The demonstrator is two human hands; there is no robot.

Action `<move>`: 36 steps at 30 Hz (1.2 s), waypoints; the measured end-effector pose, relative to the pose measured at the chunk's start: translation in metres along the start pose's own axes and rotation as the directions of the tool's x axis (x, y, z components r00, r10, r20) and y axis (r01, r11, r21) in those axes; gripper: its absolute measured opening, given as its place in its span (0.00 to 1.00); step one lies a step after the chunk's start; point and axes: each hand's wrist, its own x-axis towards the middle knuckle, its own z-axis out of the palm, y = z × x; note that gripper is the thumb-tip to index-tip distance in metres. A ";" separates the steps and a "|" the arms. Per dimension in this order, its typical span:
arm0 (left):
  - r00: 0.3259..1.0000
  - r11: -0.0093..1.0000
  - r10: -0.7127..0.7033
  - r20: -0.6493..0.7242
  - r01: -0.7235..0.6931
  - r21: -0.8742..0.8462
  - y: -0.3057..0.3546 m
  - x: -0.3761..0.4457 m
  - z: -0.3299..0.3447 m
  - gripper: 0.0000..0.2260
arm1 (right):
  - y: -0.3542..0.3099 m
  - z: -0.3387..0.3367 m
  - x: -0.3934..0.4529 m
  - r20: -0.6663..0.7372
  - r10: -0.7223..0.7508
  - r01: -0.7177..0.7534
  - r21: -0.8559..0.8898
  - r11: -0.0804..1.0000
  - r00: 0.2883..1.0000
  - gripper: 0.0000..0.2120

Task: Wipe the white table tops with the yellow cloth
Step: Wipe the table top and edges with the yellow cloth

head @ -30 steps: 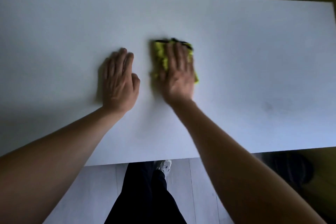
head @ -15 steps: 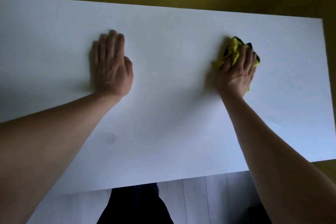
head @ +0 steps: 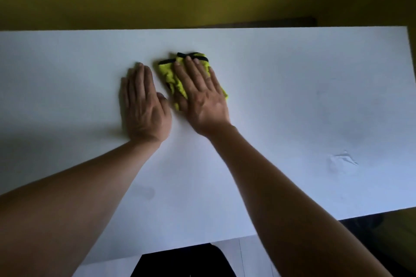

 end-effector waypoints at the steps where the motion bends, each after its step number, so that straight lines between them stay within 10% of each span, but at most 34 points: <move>1: 1.000 1.000 -0.004 0.012 0.004 0.010 0.000 0.000 -0.001 0.27 | 0.017 -0.004 0.000 -0.001 0.013 -0.013 -0.001 1.000 1.000 0.28; 11: 0.999 0.999 -0.005 0.032 0.004 0.044 0.002 0.002 0.001 0.27 | 0.141 -0.047 0.049 -0.108 0.723 -0.731 -0.067 0.679 0.682 0.32; 17: 1.000 0.997 0.009 0.010 -0.010 0.071 -0.002 0.005 0.004 0.27 | 0.006 0.011 0.090 0.031 0.208 -0.208 -0.021 0.978 0.978 0.33; 22: 1.000 0.997 -0.008 -0.010 0.009 0.072 -0.004 0.003 0.006 0.25 | -0.030 0.027 0.109 0.152 -0.112 0.111 0.013 0.994 0.982 0.29; 27: 0.999 0.998 -0.007 0.043 0.004 0.062 -0.003 0.004 0.003 0.27 | 0.064 -0.001 0.101 0.037 0.167 -0.168 0.011 0.986 0.985 0.30; 36: 0.999 0.999 -0.004 0.045 0.002 0.054 -0.001 0.004 0.003 0.27 | 0.184 -0.055 0.079 -0.138 0.652 -0.663 -0.057 0.746 0.745 0.30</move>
